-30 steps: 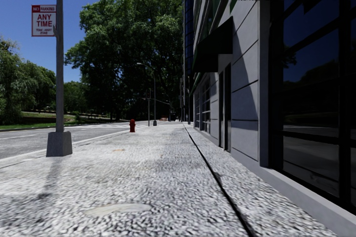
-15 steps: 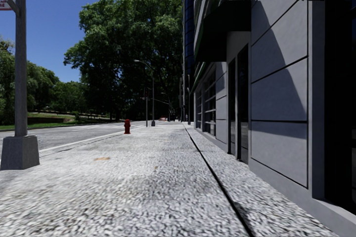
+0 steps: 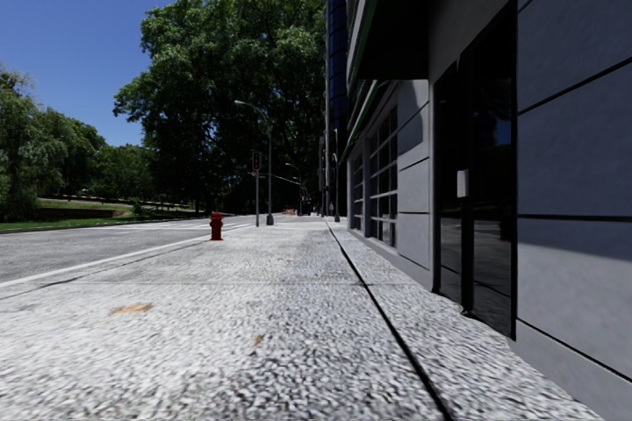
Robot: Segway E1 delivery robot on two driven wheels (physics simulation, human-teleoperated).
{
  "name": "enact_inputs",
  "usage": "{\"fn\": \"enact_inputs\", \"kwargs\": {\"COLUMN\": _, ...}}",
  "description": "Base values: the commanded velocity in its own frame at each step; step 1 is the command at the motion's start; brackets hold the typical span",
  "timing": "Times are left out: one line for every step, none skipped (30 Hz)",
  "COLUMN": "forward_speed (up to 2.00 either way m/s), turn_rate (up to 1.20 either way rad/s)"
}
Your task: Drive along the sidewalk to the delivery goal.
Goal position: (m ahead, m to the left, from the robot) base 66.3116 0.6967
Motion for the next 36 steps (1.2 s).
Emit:
{"fn": "enact_inputs", "kwargs": {"forward_speed": 2.00, "turn_rate": 0.00}}
{"fn": "enact_inputs", "kwargs": {"forward_speed": 2.00, "turn_rate": 0.00}}
{"fn": "enact_inputs", "kwargs": {"forward_speed": 2.00, "turn_rate": 0.00}}
{"fn": "enact_inputs", "kwargs": {"forward_speed": 2.00, "turn_rate": 0.00}}
{"fn": "enact_inputs", "kwargs": {"forward_speed": 2.00, "turn_rate": 0.00}}
{"fn": "enact_inputs", "kwargs": {"forward_speed": 2.00, "turn_rate": 0.00}}
{"fn": "enact_inputs", "kwargs": {"forward_speed": 2.00, "turn_rate": 0.00}}
{"fn": "enact_inputs", "kwargs": {"forward_speed": 2.00, "turn_rate": 0.00}}
{"fn": "enact_inputs", "kwargs": {"forward_speed": 2.00, "turn_rate": 0.00}}
{"fn": "enact_inputs", "kwargs": {"forward_speed": 2.00, "turn_rate": 0.00}}
{"fn": "enact_inputs", "kwargs": {"forward_speed": 2.00, "turn_rate": 0.00}}
{"fn": "enact_inputs", "kwargs": {"forward_speed": 2.00, "turn_rate": 0.00}}
{"fn": "enact_inputs", "kwargs": {"forward_speed": 2.00, "turn_rate": 0.00}}
{"fn": "enact_inputs", "kwargs": {"forward_speed": 2.00, "turn_rate": 0.00}}
{"fn": "enact_inputs", "kwargs": {"forward_speed": 2.00, "turn_rate": 0.00}}
{"fn": "enact_inputs", "kwargs": {"forward_speed": 2.00, "turn_rate": 0.00}}
{"fn": "enact_inputs", "kwargs": {"forward_speed": 2.00, "turn_rate": 0.00}}
{"fn": "enact_inputs", "kwargs": {"forward_speed": 2.00, "turn_rate": 0.00}}
{"fn": "enact_inputs", "kwargs": {"forward_speed": 2.00, "turn_rate": 0.00}}
{"fn": "enact_inputs", "kwargs": {"forward_speed": 2.00, "turn_rate": 0.00}}
{"fn": "enact_inputs", "kwargs": {"forward_speed": 2.00, "turn_rate": 0.00}}
{"fn": "enact_inputs", "kwargs": {"forward_speed": 2.00, "turn_rate": 0.00}}
{"fn": "enact_inputs", "kwargs": {"forward_speed": 2.00, "turn_rate": 0.00}}
{"fn": "enact_inputs", "kwargs": {"forward_speed": 2.00, "turn_rate": 0.00}}
{"fn": "enact_inputs", "kwargs": {"forward_speed": 2.00, "turn_rate": 0.00}}
{"fn": "enact_inputs", "kwargs": {"forward_speed": 2.00, "turn_rate": 0.00}}
{"fn": "enact_inputs", "kwargs": {"forward_speed": 2.00, "turn_rate": 0.00}}
{"fn": "enact_inputs", "kwargs": {"forward_speed": 2.00, "turn_rate": 0.00}}
{"fn": "enact_inputs", "kwargs": {"forward_speed": 2.00, "turn_rate": 0.00}}
{"fn": "enact_inputs", "kwargs": {"forward_speed": 2.00, "turn_rate": 0.00}}
{"fn": "enact_inputs", "kwargs": {"forward_speed": 2.00, "turn_rate": 0.00}}
{"fn": "enact_inputs", "kwargs": {"forward_speed": 2.00, "turn_rate": 0.00}}
{"fn": "enact_inputs", "kwargs": {"forward_speed": 2.00, "turn_rate": 0.00}}
{"fn": "enact_inputs", "kwargs": {"forward_speed": 2.00, "turn_rate": 0.00}}
{"fn": "enact_inputs", "kwargs": {"forward_speed": 2.00, "turn_rate": 0.00}}
{"fn": "enact_inputs", "kwargs": {"forward_speed": 2.00, "turn_rate": 0.00}}
